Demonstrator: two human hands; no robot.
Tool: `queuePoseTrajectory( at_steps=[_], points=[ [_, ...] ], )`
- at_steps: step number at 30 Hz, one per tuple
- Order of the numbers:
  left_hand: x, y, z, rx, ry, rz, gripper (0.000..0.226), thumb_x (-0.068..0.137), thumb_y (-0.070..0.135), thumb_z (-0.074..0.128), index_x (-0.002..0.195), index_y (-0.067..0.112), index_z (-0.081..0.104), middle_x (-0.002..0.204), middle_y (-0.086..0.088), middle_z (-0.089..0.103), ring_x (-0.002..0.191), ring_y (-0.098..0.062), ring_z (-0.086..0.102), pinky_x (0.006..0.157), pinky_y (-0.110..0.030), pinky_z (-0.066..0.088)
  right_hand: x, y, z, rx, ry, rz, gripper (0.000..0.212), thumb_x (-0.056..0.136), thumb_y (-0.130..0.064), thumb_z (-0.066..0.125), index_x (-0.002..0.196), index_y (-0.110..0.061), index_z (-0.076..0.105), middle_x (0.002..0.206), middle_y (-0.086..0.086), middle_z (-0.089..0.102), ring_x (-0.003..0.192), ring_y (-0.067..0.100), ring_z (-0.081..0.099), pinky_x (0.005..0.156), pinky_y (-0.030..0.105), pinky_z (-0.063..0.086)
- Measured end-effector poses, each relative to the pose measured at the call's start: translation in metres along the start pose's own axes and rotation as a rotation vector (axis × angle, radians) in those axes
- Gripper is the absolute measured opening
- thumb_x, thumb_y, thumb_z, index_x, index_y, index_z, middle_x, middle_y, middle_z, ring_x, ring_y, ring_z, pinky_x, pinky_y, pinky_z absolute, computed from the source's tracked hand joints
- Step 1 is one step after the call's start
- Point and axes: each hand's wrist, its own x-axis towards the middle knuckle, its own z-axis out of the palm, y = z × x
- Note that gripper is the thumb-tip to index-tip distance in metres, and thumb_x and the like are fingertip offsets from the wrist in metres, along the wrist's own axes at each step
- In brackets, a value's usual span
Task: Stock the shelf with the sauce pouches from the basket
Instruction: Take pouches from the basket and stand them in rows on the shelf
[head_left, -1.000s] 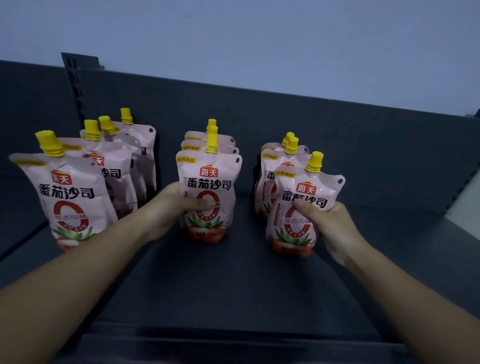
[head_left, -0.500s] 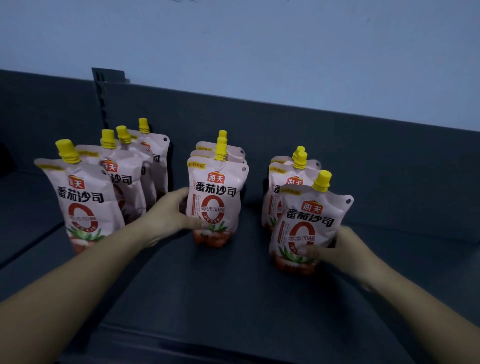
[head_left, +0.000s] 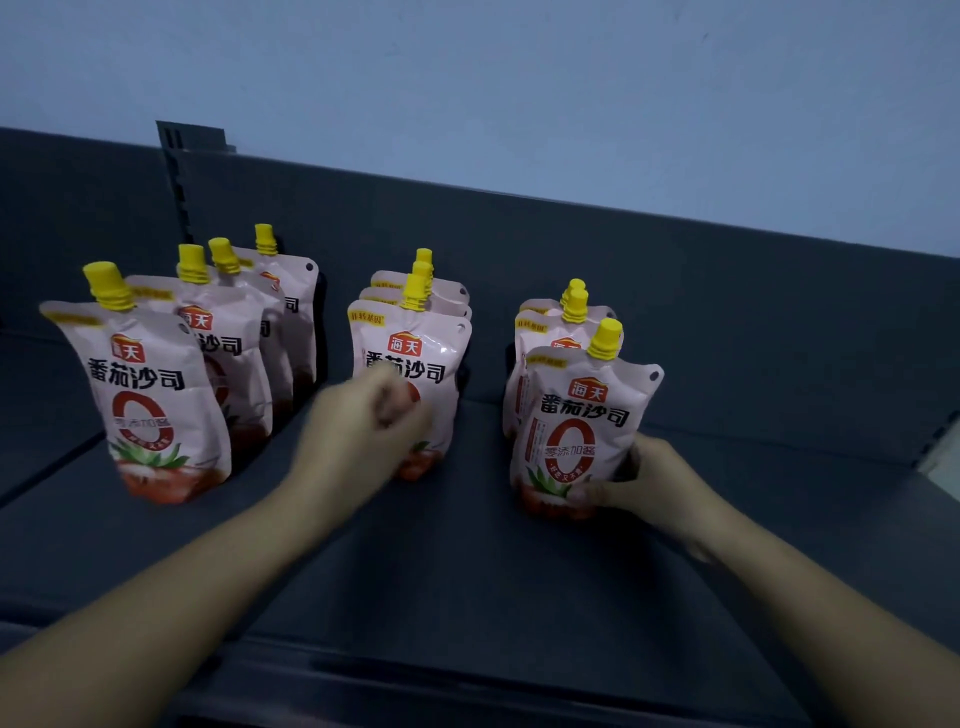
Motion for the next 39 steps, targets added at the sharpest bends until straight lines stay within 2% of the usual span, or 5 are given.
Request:
queuePoseTrajectory(
  at_steps=[6, 17, 23, 28, 39],
  points=[
    [0.015, 0.039, 0.051, -0.432, -0.528, -0.114, 0.025, 0.087, 0.022, 0.063, 0.109, 0.031, 0.061, 0.103, 0.019, 0.066, 0.095, 0.010, 0.061, 0.073, -0.006, 0.050, 0.000, -0.002, 0.004, 0.003, -0.019, 0.001, 0.044, 0.069, 0.004, 0.075, 0.110, -0.009, 0.064, 0.106, 0.004, 0.073, 0.099, 0.016, 0.069, 0.085, 0.028, 0.056],
    [0.032, 0.030, 0.059, -0.718, -0.485, -0.309, 0.014, 0.082, 0.006, 0.064, 0.090, 0.016, 0.071, 0.084, 0.009, 0.076, 0.084, -0.003, 0.071, 0.065, -0.012, 0.054, 0.004, 0.001, 0.000, -0.137, -0.001, -0.019, 0.039, 0.069, -0.007, 0.080, 0.100, -0.025, 0.064, 0.095, -0.014, 0.072, 0.091, -0.001, 0.067, 0.075, 0.012, 0.053],
    [0.011, 0.014, 0.068, -0.320, -0.755, -0.223, 0.034, 0.079, 0.012, 0.071, 0.100, 0.036, 0.060, 0.099, 0.020, 0.067, 0.095, 0.006, 0.063, 0.076, -0.012, 0.051, 0.004, 0.008, -0.003, -0.125, -0.052, 0.015, 0.035, 0.069, -0.011, 0.079, 0.095, -0.030, 0.065, 0.092, -0.019, 0.074, 0.091, -0.001, 0.068, 0.072, 0.009, 0.052],
    [0.015, 0.012, 0.076, -0.233, -0.658, -0.256, 0.043, 0.083, 0.011, 0.068, 0.123, 0.021, 0.054, 0.125, 0.004, 0.062, 0.114, -0.011, 0.057, 0.099, -0.030, 0.047, 0.011, 0.006, 0.003, -0.199, 0.034, -0.011, 0.034, 0.068, -0.022, 0.081, 0.095, -0.034, 0.064, 0.092, -0.019, 0.072, 0.089, -0.004, 0.067, 0.073, 0.008, 0.051],
    [0.009, 0.014, 0.090, -0.122, -0.556, -0.306, 0.059, 0.076, 0.017, 0.075, 0.127, 0.019, 0.045, 0.130, 0.002, 0.046, 0.116, -0.010, 0.046, 0.094, -0.022, 0.039, 0.019, 0.002, 0.002, -0.249, 0.070, 0.054, 0.036, 0.070, -0.021, 0.080, 0.102, -0.025, 0.065, 0.099, -0.013, 0.070, 0.090, -0.003, 0.063, 0.074, 0.008, 0.050]
  ],
)
